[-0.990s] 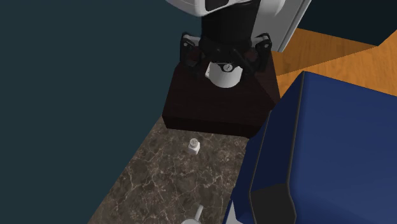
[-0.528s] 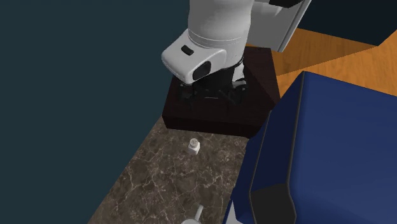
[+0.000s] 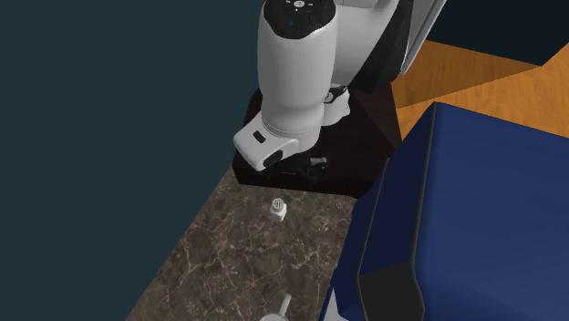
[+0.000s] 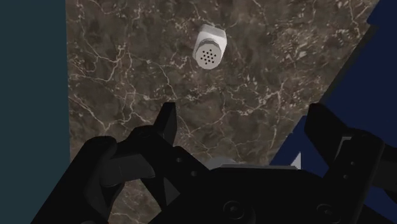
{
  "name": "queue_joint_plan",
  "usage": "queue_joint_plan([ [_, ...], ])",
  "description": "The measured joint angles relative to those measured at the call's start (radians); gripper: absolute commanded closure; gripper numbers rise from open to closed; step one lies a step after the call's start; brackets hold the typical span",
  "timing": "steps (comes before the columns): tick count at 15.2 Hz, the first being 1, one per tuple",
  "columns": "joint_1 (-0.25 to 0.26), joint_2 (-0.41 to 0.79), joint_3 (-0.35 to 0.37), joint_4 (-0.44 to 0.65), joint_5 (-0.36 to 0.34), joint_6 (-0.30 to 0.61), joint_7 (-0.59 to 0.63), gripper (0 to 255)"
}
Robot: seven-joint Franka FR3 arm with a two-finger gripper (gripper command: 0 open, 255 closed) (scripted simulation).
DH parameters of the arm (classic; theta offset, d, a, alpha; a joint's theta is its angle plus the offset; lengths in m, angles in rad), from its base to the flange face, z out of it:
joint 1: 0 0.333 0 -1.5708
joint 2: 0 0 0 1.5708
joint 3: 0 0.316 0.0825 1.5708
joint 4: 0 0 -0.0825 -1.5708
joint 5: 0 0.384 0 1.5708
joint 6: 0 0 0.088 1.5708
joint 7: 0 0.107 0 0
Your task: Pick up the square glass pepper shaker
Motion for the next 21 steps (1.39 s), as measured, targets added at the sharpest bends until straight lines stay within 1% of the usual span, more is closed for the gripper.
queue_joint_plan([
  [2,-0.002,0.104,-0.012,0.003,0.002,0.107,-0.008,0],
  [4,0.005,0.219,-0.022,0.018,0.025,0.211,-0.023,0],
  [5,0.006,0.274,-0.029,0.029,0.050,0.259,-0.049,0],
  [6,0.006,0.338,-0.015,0.044,0.091,0.310,-0.074,0],
  [7,-0.011,0.404,0.012,0.055,0.143,0.365,-0.109,0],
  [9,-0.054,0.498,0.064,0.077,0.203,0.443,-0.152,0],
  [11,-0.097,0.571,0.106,0.092,0.221,0.504,-0.168,0],
  [13,-0.129,0.626,0.130,0.109,0.219,0.543,-0.173,0],
  [17,-0.155,0.713,0.154,0.134,0.214,0.606,-0.171,0],
  [18,-0.156,0.725,0.157,0.138,0.214,0.614,-0.170,255],
  [21,-0.157,0.735,0.159,0.141,0.214,0.622,-0.169,255],
])
